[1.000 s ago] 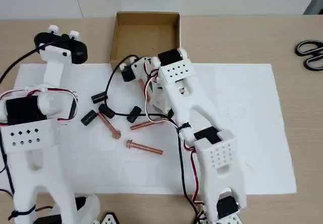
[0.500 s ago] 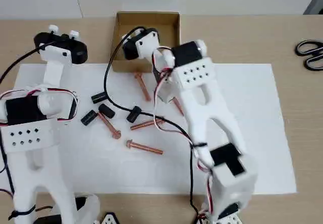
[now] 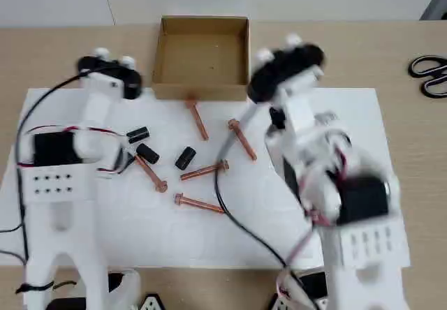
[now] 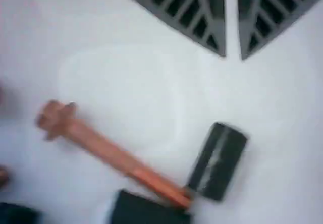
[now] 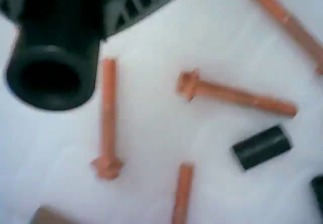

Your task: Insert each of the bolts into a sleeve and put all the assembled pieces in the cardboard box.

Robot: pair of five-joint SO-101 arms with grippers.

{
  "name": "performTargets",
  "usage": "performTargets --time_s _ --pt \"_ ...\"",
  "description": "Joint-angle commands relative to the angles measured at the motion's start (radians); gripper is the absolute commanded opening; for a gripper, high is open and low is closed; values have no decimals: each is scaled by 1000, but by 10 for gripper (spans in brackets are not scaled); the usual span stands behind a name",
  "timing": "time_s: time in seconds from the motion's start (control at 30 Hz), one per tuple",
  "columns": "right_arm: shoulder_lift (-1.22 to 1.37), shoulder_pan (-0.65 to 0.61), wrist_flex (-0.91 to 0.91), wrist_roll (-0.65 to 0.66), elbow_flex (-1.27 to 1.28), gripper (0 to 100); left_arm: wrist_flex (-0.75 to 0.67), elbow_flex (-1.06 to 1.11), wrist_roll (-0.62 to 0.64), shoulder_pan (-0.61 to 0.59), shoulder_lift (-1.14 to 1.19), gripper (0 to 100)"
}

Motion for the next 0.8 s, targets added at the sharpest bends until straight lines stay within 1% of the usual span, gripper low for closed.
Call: performTargets --time_s 0.0,0.07,0.13,0.23,0.27,0.33,0.37,0.4,0.47,0.53,0.6,0.77 --pt "-282 31 -170 -3 307 10 -23 -27 112 104 0 6" --pt "-412 48 -239 -2 466 10 -35 -65 172 123 25 7" --pt "-545 61 -315 -2 606 10 -25 -125 181 126 92 7" --pt "-750 71 -372 -3 786 10 12 -236 187 149 258 7" --pt "-822 77 -380 -8 842 10 37 -291 213 158 321 7" --pt "-966 94 -400 -8 948 10 98 -417 328 176 443 7" --pt "-992 111 -409 -8 985 10 130 -490 405 186 497 7" --pt "-980 134 -418 -8 1000 10 153 -565 502 196 548 7" --pt "-934 191 -429 -11 1011 10 157 -700 710 221 635 7" --pt "-915 240 -446 -29 1028 10 157 -811 848 242 692 7" --pt "-926 286 -463 -86 1063 10 157 -905 891 287 740 7" --pt "-972 352 -484 -216 1154 10 157 -1030 893 413 855 7"
